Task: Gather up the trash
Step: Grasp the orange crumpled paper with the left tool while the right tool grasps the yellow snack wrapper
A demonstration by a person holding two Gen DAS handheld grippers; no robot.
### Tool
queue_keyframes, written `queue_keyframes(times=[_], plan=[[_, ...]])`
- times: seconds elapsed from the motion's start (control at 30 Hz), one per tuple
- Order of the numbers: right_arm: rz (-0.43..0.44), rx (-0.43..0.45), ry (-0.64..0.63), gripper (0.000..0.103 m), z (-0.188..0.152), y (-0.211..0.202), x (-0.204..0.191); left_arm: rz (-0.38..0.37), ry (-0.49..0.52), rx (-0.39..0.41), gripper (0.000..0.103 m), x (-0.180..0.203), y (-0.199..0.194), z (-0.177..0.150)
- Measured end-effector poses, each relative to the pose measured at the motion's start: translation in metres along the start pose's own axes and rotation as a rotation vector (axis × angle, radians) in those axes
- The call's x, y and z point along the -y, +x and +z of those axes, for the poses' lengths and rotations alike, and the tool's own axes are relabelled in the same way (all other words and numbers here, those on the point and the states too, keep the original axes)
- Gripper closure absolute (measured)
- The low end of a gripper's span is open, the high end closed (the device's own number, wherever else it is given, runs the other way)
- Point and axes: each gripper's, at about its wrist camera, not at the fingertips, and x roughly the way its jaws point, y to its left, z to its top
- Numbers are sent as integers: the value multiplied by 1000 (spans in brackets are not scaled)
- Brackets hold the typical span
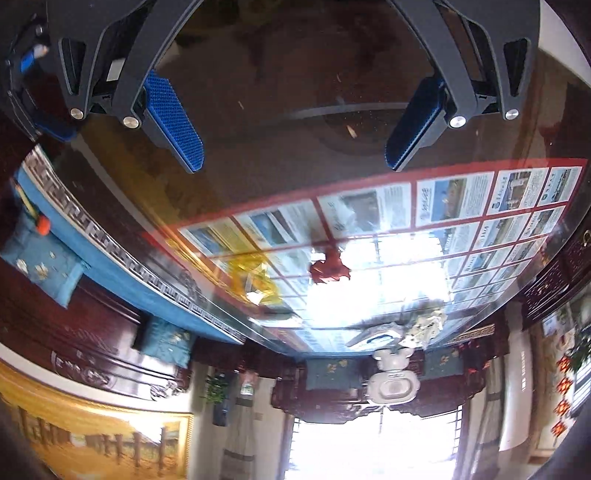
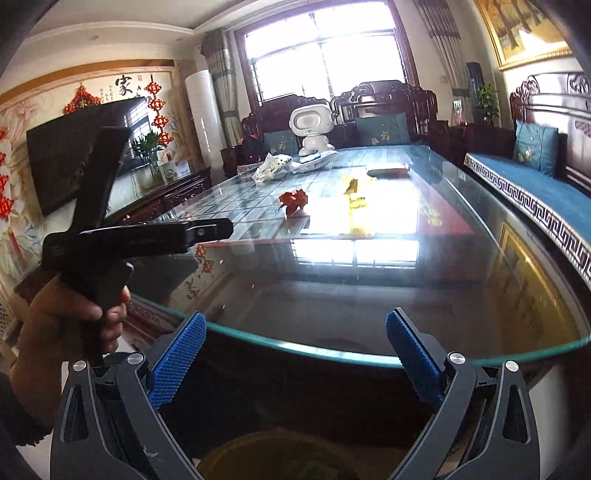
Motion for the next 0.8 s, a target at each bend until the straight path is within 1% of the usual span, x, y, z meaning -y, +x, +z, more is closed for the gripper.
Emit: queue_keyframes(times=[0.03,0.1,0.2,0.27,0.33,0.4,0.47,0.5,0.57,0.6,0.67,0.73,0.77,0.8], plan=[[-12,-11,-19,8,8,7,-2,14,-16,-25,4,-6,10,6],[-14,-20,-41,8,23,18,-2,15,-27,-70,4,-17,29,20],[-36,13,-48,8,42,30,4,47,-23,-108,4,-25,53,35],[-48,17,-45,8,53,42,8,60,-18,-117,4,-27,67,42],[-64,3,-39,8,63,53,14,65,-9,-138,4,-30,85,50],[-65,-6,-32,8,73,65,20,91,5,-166,4,-33,107,60],[-78,-24,-11,8,85,80,30,94,-16,-185,4,-38,126,72],[-79,-26,0,8,88,84,35,97,-29,-185,4,-41,133,78],[-92,-37,19,8,97,97,43,100,-25,-192,4,-43,148,90],[-99,-39,28,8,101,103,47,114,-21,-195,4,-43,156,96],[-120,-62,30,8,112,120,55,108,-4,-217,4,-42,170,104],[-128,-90,40,8,120,137,63,94,-13,-244,4,-44,182,109],[-134,-101,50,8,123,143,67,84,-18,-252,8,-45,186,110],[-142,-104,63,8,129,150,70,67,-23,-256,27,-46,188,110]])
